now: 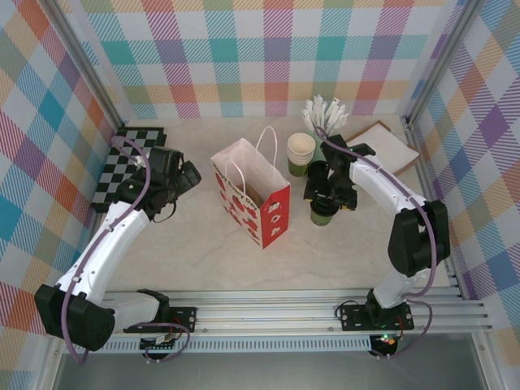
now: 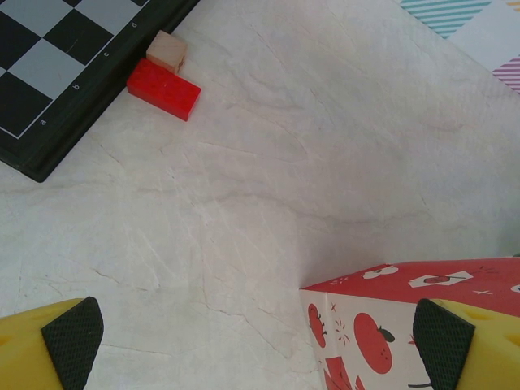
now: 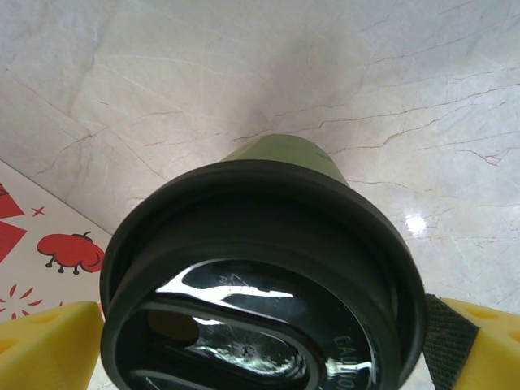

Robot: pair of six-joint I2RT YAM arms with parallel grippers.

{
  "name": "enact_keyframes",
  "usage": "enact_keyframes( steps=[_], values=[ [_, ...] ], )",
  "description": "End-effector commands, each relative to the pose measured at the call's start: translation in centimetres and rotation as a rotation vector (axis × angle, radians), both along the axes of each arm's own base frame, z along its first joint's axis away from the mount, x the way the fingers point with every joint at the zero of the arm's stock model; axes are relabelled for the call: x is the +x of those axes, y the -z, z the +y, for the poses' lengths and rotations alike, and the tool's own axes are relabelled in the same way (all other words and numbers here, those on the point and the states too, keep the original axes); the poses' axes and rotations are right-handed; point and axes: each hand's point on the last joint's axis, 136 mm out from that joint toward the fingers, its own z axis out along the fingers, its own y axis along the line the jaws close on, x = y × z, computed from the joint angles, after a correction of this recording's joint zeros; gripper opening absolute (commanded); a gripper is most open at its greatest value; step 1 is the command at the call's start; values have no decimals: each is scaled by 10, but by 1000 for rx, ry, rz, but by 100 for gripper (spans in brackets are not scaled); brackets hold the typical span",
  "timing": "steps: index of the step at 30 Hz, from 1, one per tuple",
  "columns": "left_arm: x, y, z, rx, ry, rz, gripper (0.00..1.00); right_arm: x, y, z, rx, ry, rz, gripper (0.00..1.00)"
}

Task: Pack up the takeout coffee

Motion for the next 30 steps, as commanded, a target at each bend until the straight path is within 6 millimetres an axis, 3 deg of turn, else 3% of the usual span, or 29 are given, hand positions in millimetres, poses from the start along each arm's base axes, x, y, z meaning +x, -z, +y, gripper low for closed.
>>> enact_keyframes(
  steps=[1,11,30],
  values=[
    [-2,3,8,23,-11,1,100,-4,1,2,-47,-11,41,100],
    [1,4,5,17,-4,6,100,-6,-2,-4,-134,-35,54,100],
    [0,5,6,24,-2,13,100,-7,13,1,-112,-44,72,98]
  ],
)
